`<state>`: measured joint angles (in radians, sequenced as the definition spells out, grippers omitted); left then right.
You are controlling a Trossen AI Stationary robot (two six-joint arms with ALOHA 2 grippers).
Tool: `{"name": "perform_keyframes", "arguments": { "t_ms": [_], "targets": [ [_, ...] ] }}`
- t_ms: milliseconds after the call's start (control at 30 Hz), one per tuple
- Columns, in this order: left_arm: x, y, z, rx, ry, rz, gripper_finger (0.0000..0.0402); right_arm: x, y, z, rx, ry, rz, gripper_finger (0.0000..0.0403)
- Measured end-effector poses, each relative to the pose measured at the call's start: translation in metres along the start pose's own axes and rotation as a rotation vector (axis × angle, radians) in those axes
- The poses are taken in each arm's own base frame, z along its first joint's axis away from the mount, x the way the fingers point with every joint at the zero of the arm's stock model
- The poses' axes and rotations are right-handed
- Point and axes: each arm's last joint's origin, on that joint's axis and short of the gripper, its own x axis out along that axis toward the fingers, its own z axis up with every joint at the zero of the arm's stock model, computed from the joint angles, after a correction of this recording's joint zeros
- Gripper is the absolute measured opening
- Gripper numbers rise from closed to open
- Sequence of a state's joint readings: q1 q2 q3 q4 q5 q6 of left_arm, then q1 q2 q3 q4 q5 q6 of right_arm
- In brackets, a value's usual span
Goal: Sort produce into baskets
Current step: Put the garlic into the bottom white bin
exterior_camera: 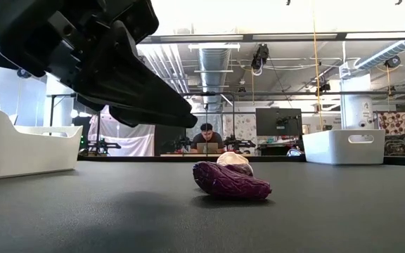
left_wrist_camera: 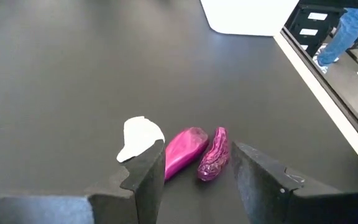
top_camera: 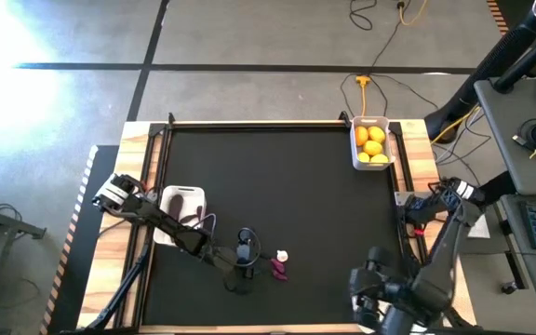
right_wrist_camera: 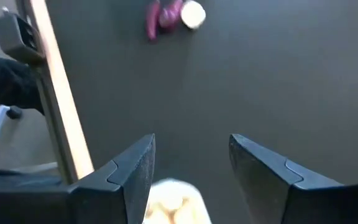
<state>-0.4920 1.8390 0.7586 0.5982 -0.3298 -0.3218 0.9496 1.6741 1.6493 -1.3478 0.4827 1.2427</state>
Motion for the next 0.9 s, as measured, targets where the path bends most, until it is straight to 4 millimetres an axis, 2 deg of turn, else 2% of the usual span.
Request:
{"name": "perform_keyframes", "arguments": {
  "t_ms": [167,433,700,900],
  "targets": [
    [-0.002,-0.005,-0.002,0.009,0.011,-0.012,0.0166,0.021,0.000,0.029,-0.105,-0.045,0.019,0.0199],
    [-0.007,-0.016,-0.009,0.015,0.041,-0.040,0.0166,0.072,0.001,0.071,-0.285,-0.131,0.010,0.0199],
    [-0.013,-0.031,-0.015,0.036,0.056,-0.083,0.0166,0.144,-0.008,0.099,-0.383,-0.082,-0.109,0.0199],
    [-0.013,-0.032,-0.018,-0.003,0.075,-0.078,0.0166,0.205,-0.011,0.102,-0.433,0.030,-0.134,0.0199]
  ]
}}
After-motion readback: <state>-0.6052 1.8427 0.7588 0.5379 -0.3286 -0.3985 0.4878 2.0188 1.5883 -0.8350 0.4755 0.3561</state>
